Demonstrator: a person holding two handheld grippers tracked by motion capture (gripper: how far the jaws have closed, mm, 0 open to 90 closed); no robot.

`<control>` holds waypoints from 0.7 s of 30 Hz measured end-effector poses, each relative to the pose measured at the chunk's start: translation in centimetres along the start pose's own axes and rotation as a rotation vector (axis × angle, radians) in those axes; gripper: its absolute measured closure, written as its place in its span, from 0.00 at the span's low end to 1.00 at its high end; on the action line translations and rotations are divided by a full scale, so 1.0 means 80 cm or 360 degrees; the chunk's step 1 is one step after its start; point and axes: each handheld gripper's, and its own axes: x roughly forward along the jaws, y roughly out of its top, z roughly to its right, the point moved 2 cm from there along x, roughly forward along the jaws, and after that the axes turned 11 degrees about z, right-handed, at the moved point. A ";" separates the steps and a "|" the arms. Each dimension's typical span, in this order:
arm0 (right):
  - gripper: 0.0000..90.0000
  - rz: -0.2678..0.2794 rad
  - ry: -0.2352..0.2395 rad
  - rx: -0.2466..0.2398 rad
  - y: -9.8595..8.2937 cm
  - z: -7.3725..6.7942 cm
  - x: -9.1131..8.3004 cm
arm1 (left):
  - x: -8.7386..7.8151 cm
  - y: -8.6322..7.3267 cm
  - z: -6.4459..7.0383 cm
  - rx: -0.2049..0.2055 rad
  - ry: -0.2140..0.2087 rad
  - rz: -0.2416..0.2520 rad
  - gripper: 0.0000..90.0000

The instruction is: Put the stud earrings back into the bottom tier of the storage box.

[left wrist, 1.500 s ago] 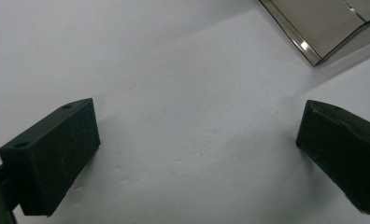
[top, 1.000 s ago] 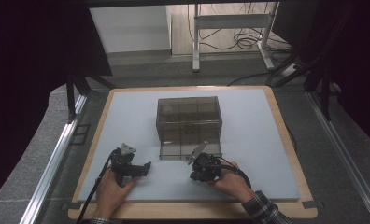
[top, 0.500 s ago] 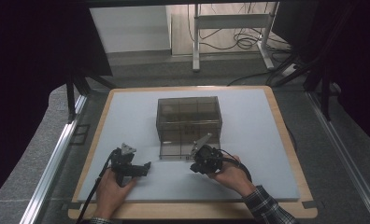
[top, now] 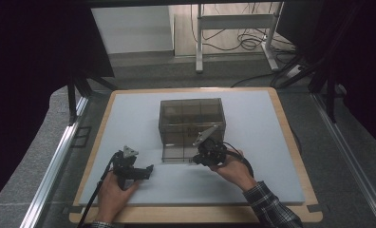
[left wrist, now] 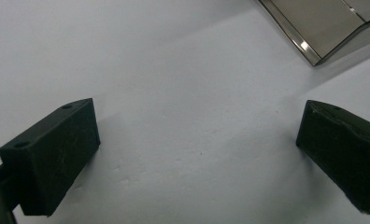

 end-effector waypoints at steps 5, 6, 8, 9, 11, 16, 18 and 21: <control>0.94 0.0024 -0.0021 0.0016 0.007 0.007 0.005 | 0.000 0.000 0.000 0.0000 0.0000 -0.0001 0.00; 0.94 0.0029 -0.0024 0.0017 0.009 0.009 0.007 | 0.000 0.000 0.000 0.0000 0.0000 0.0000 0.00; 0.94 0.0032 -0.0031 0.0025 0.011 0.012 0.010 | 0.000 0.000 0.000 0.0001 0.0000 -0.0001 0.00; 0.94 0.0036 -0.0034 0.0024 0.011 0.014 0.012 | 0.000 0.000 0.000 0.0004 -0.0002 -0.0003 0.00; 0.94 0.0039 -0.0043 0.0035 0.013 0.017 0.016 | 0.000 0.000 0.000 0.0006 -0.0002 -0.0006 0.00; 0.94 0.0038 -0.0061 0.0048 0.016 0.025 0.025 | 0.000 0.000 0.000 0.0000 0.0000 0.0000 0.00; 0.94 0.0035 -0.0068 0.0049 0.016 0.027 0.028 | 0.000 0.000 0.000 0.0000 0.0000 0.0000 0.00; 0.94 0.0028 -0.0070 0.0058 0.015 0.032 0.035 | 0.000 0.000 0.000 -0.0001 -0.0001 -0.0006 0.00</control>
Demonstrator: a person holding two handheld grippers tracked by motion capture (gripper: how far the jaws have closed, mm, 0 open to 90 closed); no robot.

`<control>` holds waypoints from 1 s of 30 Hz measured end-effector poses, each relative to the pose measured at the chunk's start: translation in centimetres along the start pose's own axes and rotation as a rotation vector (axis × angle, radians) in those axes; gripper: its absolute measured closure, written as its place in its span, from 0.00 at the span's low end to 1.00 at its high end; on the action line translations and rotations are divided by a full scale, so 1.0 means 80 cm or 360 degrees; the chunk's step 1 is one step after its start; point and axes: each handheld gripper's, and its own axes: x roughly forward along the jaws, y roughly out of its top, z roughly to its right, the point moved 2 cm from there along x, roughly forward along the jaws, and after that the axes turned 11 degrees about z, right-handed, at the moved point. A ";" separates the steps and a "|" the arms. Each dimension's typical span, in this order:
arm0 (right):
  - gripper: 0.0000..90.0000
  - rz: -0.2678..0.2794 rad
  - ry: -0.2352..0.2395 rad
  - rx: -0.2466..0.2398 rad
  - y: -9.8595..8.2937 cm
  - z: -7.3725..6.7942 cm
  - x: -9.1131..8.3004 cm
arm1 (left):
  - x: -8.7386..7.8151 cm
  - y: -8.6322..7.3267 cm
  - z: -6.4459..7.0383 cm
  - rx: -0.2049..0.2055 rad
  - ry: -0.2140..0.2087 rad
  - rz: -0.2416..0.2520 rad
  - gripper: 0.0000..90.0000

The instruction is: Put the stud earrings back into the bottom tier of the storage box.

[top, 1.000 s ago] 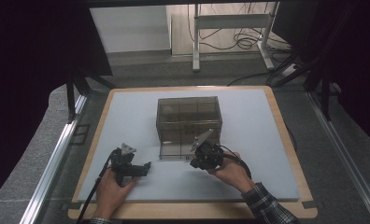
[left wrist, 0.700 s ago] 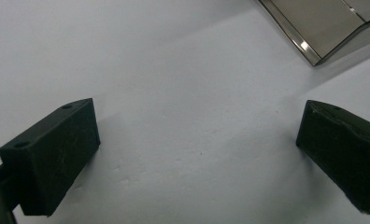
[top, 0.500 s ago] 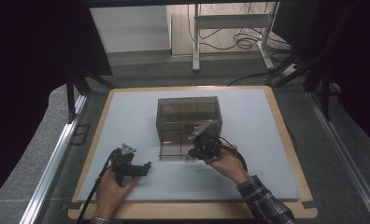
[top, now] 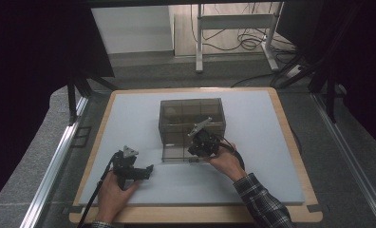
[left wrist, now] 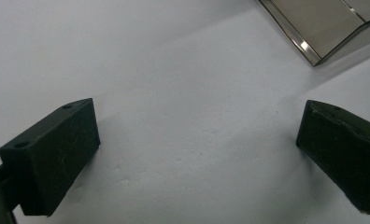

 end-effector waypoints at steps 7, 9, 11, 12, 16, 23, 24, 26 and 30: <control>0.94 -0.0019 -0.0021 -0.0001 -0.004 0.006 0.016 | 0.000 0.000 0.000 0.0000 0.0000 0.0000 0.00; 0.94 -0.0024 -0.0025 0.0002 -0.005 0.008 0.020 | 0.000 0.000 0.000 0.0000 0.0000 0.0000 0.00; 0.94 -0.0025 -0.0029 0.0000 -0.006 0.009 0.022 | 0.000 0.000 0.000 0.0000 0.0000 0.0000 0.00; 0.94 -0.0033 -0.0029 0.0006 -0.007 0.010 0.025 | 0.000 0.000 0.000 0.0000 0.0000 0.0000 0.00; 0.94 -0.0049 -0.0030 0.0020 -0.010 0.013 0.030 | 0.000 0.000 0.000 -0.0001 0.0000 0.0001 0.00; 0.94 -0.0065 -0.0026 0.0031 -0.013 0.014 0.037 | 0.000 0.000 0.000 -0.0001 0.0000 0.0001 0.00; 0.94 -0.0065 -0.0026 0.0030 -0.013 0.014 0.037 | 0.000 0.000 0.000 -0.0001 0.0000 0.0001 0.00; 0.93 -0.0056 -0.0034 0.0027 -0.012 0.014 0.037 | 0.000 0.000 0.000 -0.0002 0.0000 0.0001 0.00; 0.92 -0.0040 -0.0034 0.0024 -0.009 0.015 0.034 | 0.000 0.000 0.000 -0.0001 0.0000 0.0001 0.00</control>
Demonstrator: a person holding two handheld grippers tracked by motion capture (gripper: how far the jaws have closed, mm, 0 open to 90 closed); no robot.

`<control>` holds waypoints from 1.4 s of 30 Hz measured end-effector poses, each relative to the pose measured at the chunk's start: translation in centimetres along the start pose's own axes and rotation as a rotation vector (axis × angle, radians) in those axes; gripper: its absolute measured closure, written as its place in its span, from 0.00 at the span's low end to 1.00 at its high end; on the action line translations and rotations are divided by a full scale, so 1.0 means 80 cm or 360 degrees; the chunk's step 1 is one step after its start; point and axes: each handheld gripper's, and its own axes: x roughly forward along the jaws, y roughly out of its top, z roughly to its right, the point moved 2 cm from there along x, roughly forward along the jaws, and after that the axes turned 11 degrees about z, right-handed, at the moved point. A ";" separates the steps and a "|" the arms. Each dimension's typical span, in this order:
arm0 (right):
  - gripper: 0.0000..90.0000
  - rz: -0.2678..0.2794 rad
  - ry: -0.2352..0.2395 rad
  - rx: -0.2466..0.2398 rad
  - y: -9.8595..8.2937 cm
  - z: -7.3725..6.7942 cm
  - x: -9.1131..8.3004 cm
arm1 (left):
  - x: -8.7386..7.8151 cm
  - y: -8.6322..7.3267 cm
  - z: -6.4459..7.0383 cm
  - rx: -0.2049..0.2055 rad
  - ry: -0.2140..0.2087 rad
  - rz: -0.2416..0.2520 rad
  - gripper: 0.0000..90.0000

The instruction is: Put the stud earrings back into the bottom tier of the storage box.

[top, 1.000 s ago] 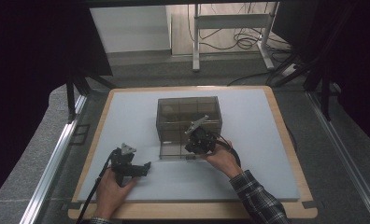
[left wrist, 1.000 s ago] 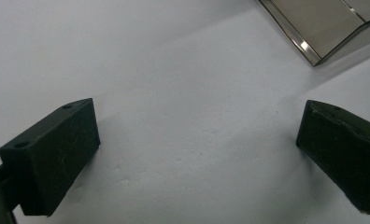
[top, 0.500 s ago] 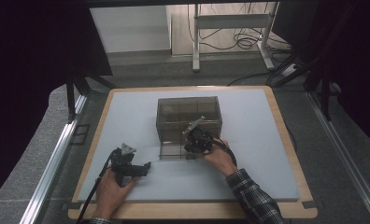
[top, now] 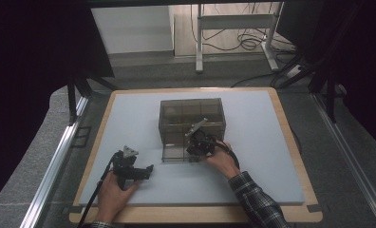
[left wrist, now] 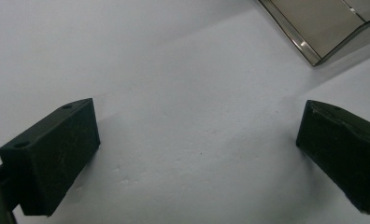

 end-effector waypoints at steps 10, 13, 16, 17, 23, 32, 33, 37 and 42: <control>0.89 0.0000 -0.0002 -0.0006 0.002 0.001 -0.002 | 0.000 0.000 0.000 0.0000 0.0000 0.0000 0.00; 0.88 0.0005 -0.0005 -0.0003 0.002 0.001 -0.005 | 0.000 0.000 0.000 0.0001 0.0000 0.0000 0.00; 0.87 0.0017 -0.0006 0.0004 0.003 0.001 -0.009 | 0.000 0.000 0.000 0.0001 0.0000 0.0000 0.00; 0.86 0.0021 -0.0007 0.0003 0.003 0.001 -0.009 | 0.000 0.000 0.000 0.0001 0.0000 0.0000 0.00; 0.83 0.0042 -0.0007 -0.0005 0.004 -0.002 -0.015 | 0.000 0.000 0.000 0.0001 0.0000 0.0000 0.00; 0.79 0.0058 -0.0015 -0.0021 0.007 -0.008 -0.022 | 0.000 0.000 0.000 0.0002 -0.0001 -0.0001 0.00; 0.78 0.0063 -0.0016 -0.0027 0.007 -0.009 -0.022 | 0.000 0.000 0.000 0.0002 0.0000 -0.0001 0.00; 0.75 0.0067 -0.0020 -0.0030 0.008 -0.012 -0.026 | 0.000 0.000 0.000 0.0003 -0.0001 -0.0001 0.00; 0.72 0.0075 -0.0023 -0.0042 0.007 -0.015 -0.029 | 0.000 0.000 0.000 0.0004 0.0000 -0.0001 0.00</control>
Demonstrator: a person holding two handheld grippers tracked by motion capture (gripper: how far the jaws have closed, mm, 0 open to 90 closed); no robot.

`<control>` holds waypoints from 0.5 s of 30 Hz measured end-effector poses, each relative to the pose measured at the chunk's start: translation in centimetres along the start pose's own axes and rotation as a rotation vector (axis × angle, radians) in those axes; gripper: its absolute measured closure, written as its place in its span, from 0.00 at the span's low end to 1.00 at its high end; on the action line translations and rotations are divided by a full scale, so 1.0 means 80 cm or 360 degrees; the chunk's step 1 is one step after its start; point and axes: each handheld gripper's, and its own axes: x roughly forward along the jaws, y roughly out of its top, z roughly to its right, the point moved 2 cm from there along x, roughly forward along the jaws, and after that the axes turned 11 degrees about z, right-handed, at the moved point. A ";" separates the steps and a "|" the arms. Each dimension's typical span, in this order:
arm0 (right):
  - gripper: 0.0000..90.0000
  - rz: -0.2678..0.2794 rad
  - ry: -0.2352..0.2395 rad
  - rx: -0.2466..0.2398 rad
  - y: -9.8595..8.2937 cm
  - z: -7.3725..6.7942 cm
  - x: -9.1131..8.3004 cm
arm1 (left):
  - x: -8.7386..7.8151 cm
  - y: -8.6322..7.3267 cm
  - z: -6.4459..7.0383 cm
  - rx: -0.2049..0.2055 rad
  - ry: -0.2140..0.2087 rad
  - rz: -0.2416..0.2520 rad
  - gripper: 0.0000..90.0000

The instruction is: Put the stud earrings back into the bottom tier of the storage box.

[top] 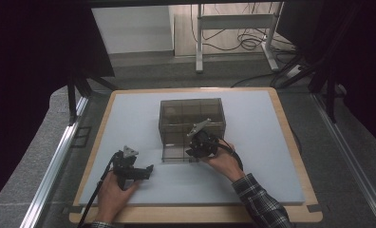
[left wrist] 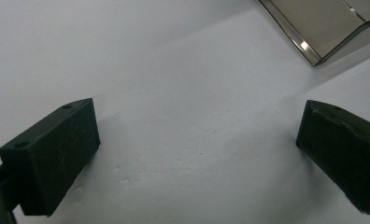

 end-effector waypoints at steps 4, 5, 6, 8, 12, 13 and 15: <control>0.66 0.0008 -0.0004 -0.0015 0.000 -0.002 -0.003 | 0.000 0.000 0.000 0.0006 -0.0001 0.0000 0.00; 0.64 0.0010 -0.0006 -0.0018 0.000 -0.003 -0.003 | 0.000 0.000 0.000 0.0006 -0.0001 0.0000 0.00; 0.61 0.0010 -0.0007 -0.0014 0.000 -0.003 -0.004 | 0.000 0.000 0.000 0.0006 -0.0001 0.0000 0.00; 0.57 0.0016 -0.0004 -0.0006 0.000 -0.005 -0.006 | 0.000 0.000 0.000 0.0006 -0.0001 0.0001 0.00; 0.50 0.0028 0.0015 -0.0003 -0.002 -0.008 -0.011 | 0.000 0.000 0.000 0.0006 -0.0001 0.0000 0.00; 0.49 0.0032 0.0009 -0.0003 -0.002 -0.009 -0.012 | 0.000 0.000 0.000 0.0006 -0.0001 0.0000 0.00; 0.45 0.0039 0.0002 -0.0007 -0.004 -0.011 -0.016 | 0.000 0.000 0.000 -0.0001 0.0000 0.0007 0.00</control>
